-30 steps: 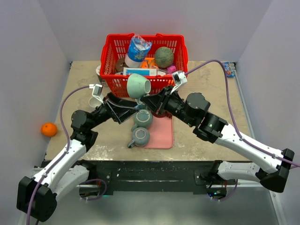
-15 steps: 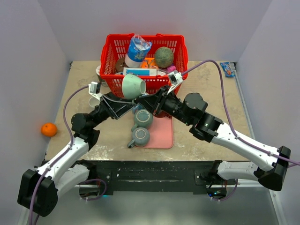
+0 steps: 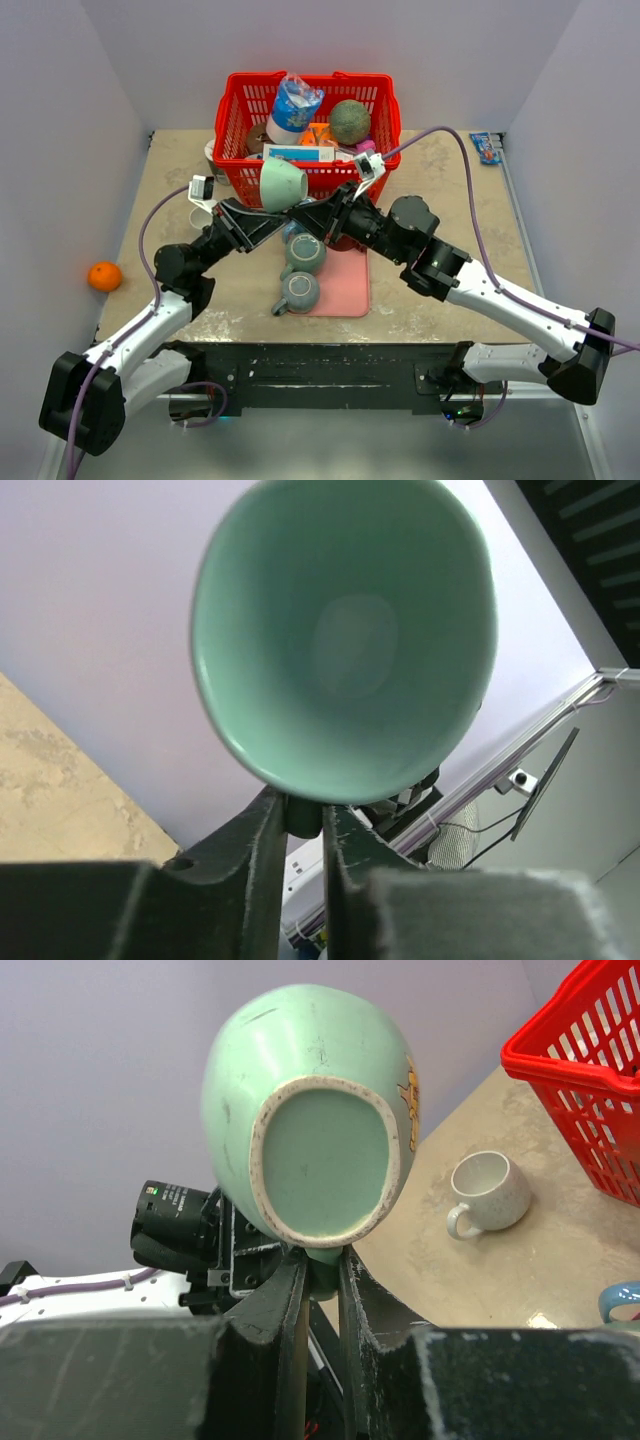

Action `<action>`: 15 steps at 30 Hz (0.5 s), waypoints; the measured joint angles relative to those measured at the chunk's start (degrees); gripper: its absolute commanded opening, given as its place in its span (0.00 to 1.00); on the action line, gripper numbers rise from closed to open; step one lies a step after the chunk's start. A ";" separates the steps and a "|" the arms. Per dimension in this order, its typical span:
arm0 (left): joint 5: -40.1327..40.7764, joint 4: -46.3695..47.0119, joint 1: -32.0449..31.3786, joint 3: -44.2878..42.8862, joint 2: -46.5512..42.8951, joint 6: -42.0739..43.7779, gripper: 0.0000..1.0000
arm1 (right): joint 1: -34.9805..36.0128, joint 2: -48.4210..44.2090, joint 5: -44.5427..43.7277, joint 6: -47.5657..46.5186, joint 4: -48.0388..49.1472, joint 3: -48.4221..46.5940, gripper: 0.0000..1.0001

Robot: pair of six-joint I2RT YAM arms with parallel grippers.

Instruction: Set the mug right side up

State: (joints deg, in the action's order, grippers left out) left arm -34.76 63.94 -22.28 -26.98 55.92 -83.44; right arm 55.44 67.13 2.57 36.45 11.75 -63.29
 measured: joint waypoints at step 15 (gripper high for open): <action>2.23 0.39 0.00 1.86 -1.57 1.07 0.00 | -0.33 0.42 0.66 0.57 -0.55 0.31 0.65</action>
State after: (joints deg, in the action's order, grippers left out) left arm -32.53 64.34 -22.28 -25.12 54.35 -82.37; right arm 55.11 67.55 3.22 37.01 11.20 -62.98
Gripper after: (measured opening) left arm 0.115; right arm 0.279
